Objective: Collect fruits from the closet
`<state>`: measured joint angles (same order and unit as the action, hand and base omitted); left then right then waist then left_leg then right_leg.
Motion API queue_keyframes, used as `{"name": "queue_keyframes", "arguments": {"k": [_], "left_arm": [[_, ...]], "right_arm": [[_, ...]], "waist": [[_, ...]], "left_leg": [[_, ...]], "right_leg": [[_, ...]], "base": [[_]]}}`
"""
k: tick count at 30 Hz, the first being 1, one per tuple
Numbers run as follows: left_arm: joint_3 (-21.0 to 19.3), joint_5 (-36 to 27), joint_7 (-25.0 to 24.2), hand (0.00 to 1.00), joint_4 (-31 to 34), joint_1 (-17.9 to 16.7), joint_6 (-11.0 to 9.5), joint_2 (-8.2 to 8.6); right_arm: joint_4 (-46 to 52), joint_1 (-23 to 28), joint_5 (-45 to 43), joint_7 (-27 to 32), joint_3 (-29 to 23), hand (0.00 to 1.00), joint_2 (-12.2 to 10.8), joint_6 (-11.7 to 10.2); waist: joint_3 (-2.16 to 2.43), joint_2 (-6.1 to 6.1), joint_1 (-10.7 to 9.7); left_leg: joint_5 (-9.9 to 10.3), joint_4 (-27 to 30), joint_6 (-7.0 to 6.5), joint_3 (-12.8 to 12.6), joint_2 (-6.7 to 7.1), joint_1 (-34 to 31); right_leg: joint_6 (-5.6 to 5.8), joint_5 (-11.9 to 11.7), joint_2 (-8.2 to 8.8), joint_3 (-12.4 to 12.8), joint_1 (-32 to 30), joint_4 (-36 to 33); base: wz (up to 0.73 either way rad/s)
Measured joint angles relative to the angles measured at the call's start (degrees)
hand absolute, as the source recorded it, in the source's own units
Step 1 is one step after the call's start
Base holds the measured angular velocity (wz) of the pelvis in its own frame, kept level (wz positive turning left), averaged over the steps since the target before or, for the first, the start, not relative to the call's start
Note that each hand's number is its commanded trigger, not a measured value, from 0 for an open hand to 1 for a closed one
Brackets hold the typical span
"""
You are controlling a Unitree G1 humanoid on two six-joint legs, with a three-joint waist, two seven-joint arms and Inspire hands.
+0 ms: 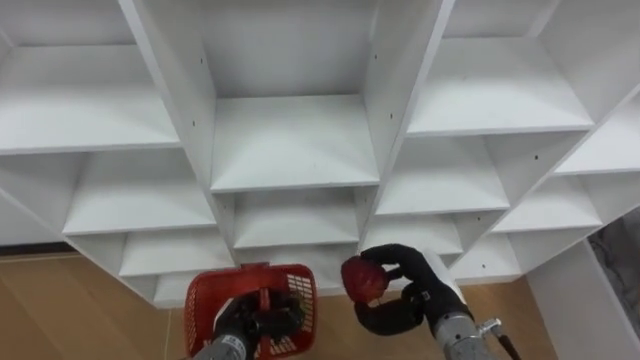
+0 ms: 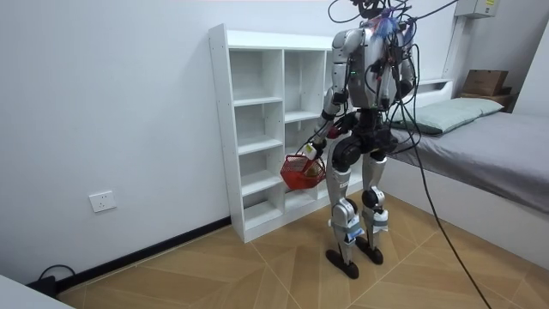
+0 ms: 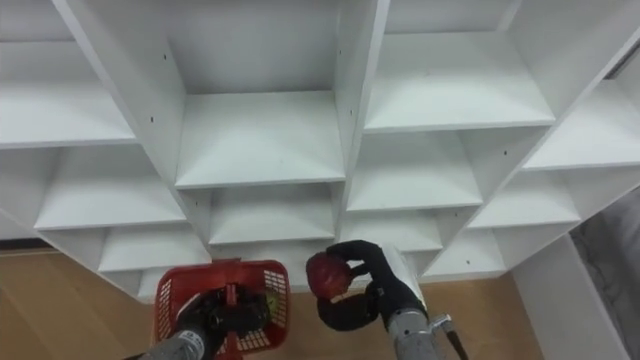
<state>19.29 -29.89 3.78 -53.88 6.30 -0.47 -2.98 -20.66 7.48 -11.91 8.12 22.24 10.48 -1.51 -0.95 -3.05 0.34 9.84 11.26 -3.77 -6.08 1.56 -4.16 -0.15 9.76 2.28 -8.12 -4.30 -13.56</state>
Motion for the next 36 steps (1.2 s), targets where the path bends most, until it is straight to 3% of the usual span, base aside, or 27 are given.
{"name": "queue_keyframes", "arguments": {"k": [5,9,15,25,36], "left_arm": [[-0.1,0.0,0.3,1.00,0.2,0.3,0.0,-0.59],[0.1,0.1,0.2,1.00,1.3,0.3,0.0,-0.82],[0.2,0.1,-0.9,1.00,1.0,0.4,0.0,-0.53],[1.8,0.2,-2.3,1.00,0.8,0.2,0.0,-1.67],[2.9,0.1,-3.4,1.00,0.9,0.3,0.0,-1.16]], "right_arm": [[-2.5,-1.4,-3.5,-0.7,0.4,1.00,-0.2,0.3],[-3.7,-2.1,-6.2,-0.7,0.9,1.00,-0.2,0.5],[-6.8,-3.9,-7.2,-0.9,3.1,1.00,-0.3,0.7],[-12.6,-7.4,-7.2,-2.0,3.4,1.00,-1.5,0.9],[-14.3,-7.5,-7.0,-2.0,3.7,1.00,-1.7,0.9]], "waist": [[-0.03,0.13,0.3],[-0.33,0.95,0.3],[-0.18,1.39,1.3],[-0.20,1.46,1.5],[-0.12,2.01,1.7]], "left_leg": [[0.0,0.1,0.00,0.0,0.00,-0.5],[0.0,0.4,0.00,0.1,-0.01,-1.4],[0.0,0.6,0.01,0.1,-0.06,-2.2],[0.0,0.5,0.01,0.3,-0.04,-2.3],[0.0,0.7,0.01,0.4,-0.01,-2.5]], "right_leg": [[0.00,0.0,0.06,-0.4,-0.5,0.0],[0.00,0.0,0.12,-0.8,-1.2,0.0],[-0.02,0.0,0.18,-1.3,-1.9,0.0],[-0.02,0.0,0.21,-1.5,-1.9,0.0],[-0.02,0.0,0.24,-1.6,-1.9,0.0]], "base": [[0.00],[0.02],[0.00],[0.00],[0.00]]}}
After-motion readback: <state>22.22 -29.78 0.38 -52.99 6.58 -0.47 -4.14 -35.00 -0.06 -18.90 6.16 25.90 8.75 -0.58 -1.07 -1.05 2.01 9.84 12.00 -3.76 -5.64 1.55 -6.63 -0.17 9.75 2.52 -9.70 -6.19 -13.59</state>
